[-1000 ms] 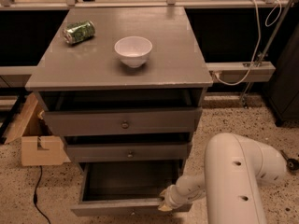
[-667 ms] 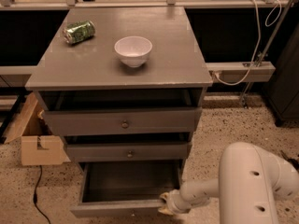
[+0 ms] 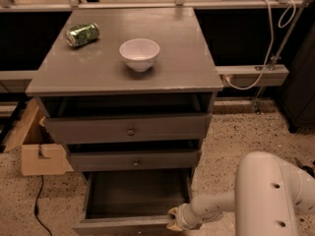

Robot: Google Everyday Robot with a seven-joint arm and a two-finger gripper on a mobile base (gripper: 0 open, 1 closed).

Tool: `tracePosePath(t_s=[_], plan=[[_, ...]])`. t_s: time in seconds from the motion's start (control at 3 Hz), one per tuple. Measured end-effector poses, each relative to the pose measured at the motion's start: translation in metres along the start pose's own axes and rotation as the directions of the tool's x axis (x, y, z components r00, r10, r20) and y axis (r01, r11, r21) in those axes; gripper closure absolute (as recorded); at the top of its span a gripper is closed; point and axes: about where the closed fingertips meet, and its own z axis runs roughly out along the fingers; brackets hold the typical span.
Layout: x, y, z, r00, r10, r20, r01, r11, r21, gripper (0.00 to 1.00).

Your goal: Open bottom drawer

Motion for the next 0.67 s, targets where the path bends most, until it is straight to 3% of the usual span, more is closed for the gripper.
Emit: tracePosePath(t_s=[0.67], plan=[[-0.0014, -0.0002, -0.0013, 1.0, 0.0, 0.0, 0.0, 1.0, 0.0, 0.58]])
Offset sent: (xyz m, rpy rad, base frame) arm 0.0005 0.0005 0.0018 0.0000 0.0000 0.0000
